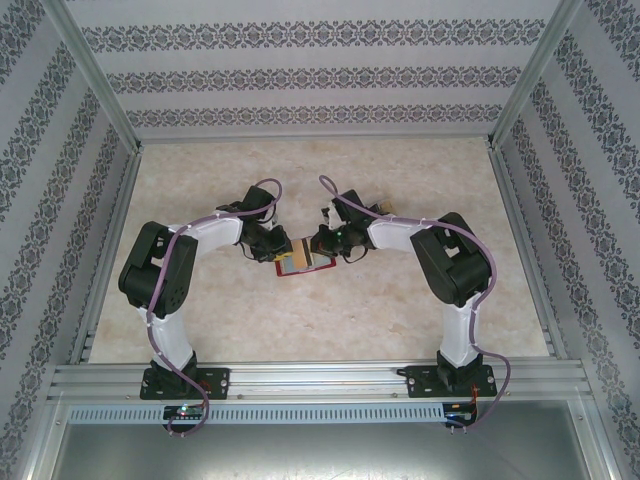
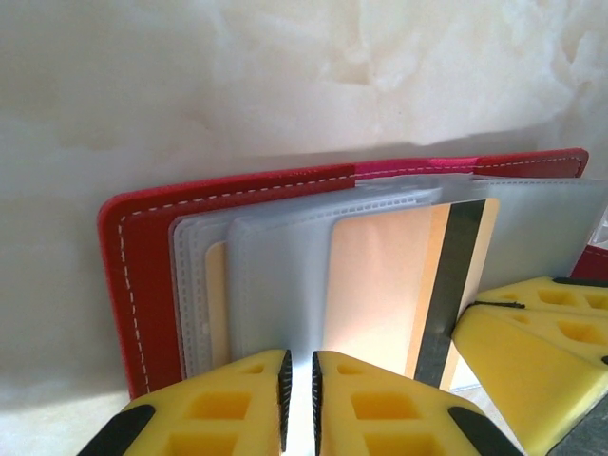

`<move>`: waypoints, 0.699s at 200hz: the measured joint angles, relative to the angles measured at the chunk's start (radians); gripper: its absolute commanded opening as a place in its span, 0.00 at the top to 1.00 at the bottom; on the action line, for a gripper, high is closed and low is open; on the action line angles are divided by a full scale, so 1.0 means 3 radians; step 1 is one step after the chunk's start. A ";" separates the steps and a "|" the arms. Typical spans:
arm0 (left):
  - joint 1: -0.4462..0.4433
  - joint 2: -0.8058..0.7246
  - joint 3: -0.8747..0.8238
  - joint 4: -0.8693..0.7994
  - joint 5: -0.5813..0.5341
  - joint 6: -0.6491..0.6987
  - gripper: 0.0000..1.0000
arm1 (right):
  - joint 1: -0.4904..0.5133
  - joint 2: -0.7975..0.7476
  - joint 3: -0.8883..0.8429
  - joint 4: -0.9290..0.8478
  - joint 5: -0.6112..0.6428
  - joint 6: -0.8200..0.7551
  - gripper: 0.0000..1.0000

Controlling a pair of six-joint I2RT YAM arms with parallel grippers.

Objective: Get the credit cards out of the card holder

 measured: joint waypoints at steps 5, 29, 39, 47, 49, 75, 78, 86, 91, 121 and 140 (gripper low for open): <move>0.0000 0.0000 0.0000 -0.0001 0.0000 0.0000 0.83 | 0.0001 0.0000 0.0000 0.0001 -0.0004 0.0004 0.82; 0.0000 0.0000 0.0000 -0.0010 0.0000 0.0000 0.84 | 0.0010 0.0003 0.0000 0.0000 -0.0011 0.0017 0.73; 0.0000 0.0001 0.0000 -0.0010 0.0000 0.0000 0.84 | 0.0010 0.0005 0.0003 -0.0001 -0.0018 0.0022 0.72; 0.0000 0.0001 0.0000 -0.0010 0.0000 0.0000 0.84 | 0.0010 0.0011 0.0005 0.0000 -0.0022 0.0023 0.72; 0.0000 0.0001 0.0000 -0.0011 0.0000 0.0000 0.84 | 0.0010 0.0015 0.0006 0.0000 -0.0023 0.0023 0.72; 0.0000 0.0009 0.0009 -0.0020 0.0000 0.0003 0.84 | 0.0009 0.0075 0.0029 -0.0001 -0.0058 0.0024 0.72; 0.0000 0.0009 0.0010 -0.0022 0.0000 0.0003 0.84 | 0.0009 0.0080 0.0037 0.0000 -0.0066 0.0024 0.72; 0.0000 0.0010 0.0011 -0.0023 0.0000 0.0003 0.84 | 0.0009 0.0090 0.0050 0.0003 -0.0078 0.0024 0.72; 0.0000 0.0013 0.0013 -0.0023 0.0000 0.0003 0.84 | 0.0010 0.0097 0.0055 0.0004 -0.0088 0.0024 0.73; 0.0000 0.0015 0.0013 -0.0023 0.0000 0.0004 0.84 | 0.0009 0.0117 0.0057 0.0019 -0.0135 0.0029 0.78; 0.0000 0.0015 0.0014 -0.0023 0.0000 0.0008 0.84 | 0.0009 0.0127 0.0057 0.0051 -0.0174 0.0045 0.88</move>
